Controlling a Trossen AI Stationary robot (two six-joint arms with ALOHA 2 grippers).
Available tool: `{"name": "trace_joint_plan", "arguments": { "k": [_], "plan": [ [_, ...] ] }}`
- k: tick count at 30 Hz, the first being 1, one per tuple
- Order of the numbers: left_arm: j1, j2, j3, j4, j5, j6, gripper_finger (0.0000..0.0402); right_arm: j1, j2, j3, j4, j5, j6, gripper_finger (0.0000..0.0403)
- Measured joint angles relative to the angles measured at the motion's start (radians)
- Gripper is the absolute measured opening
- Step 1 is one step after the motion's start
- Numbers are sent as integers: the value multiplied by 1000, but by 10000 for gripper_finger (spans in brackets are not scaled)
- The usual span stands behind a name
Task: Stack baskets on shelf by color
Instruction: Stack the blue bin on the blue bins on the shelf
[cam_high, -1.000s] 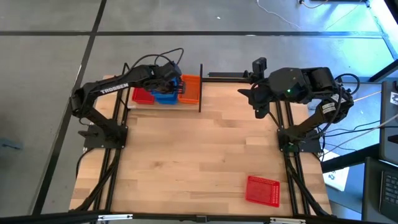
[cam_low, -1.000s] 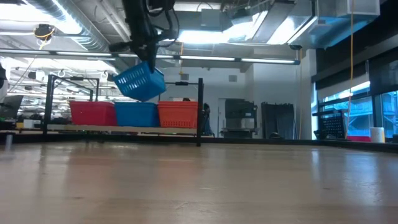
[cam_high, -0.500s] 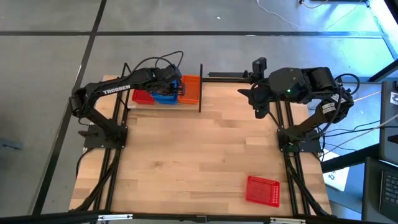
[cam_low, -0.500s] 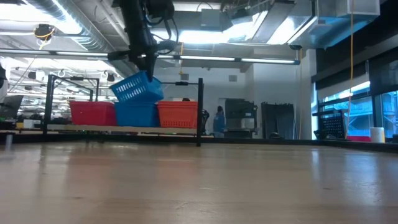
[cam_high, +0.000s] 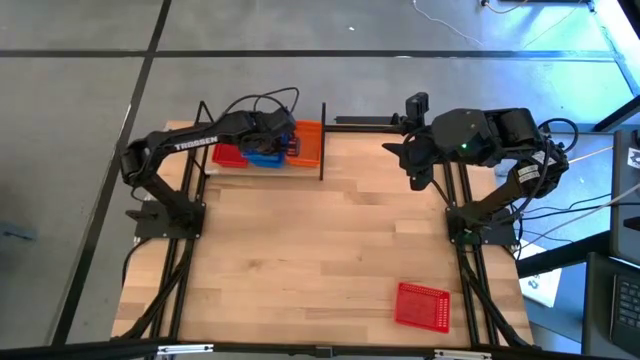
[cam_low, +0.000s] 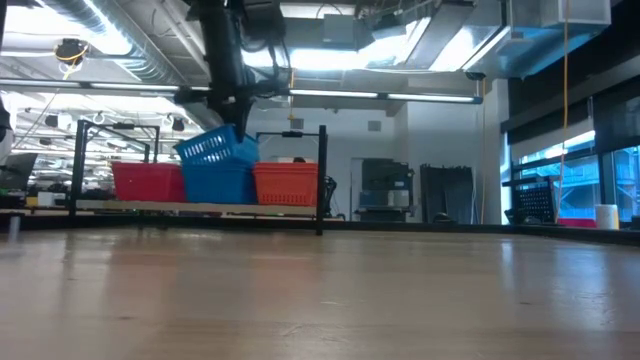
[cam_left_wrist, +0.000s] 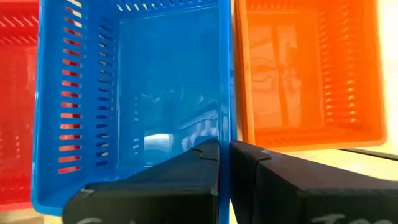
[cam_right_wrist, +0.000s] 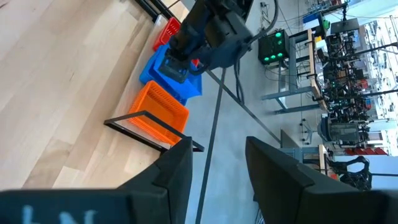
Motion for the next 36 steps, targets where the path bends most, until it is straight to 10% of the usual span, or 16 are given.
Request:
{"name": "trace_joint_plan", "arguments": {
  "k": [36],
  "plan": [
    [-3,-17,104,82,-35,130,49,0,0,-1,-1,-2,0,152]
  ]
}}
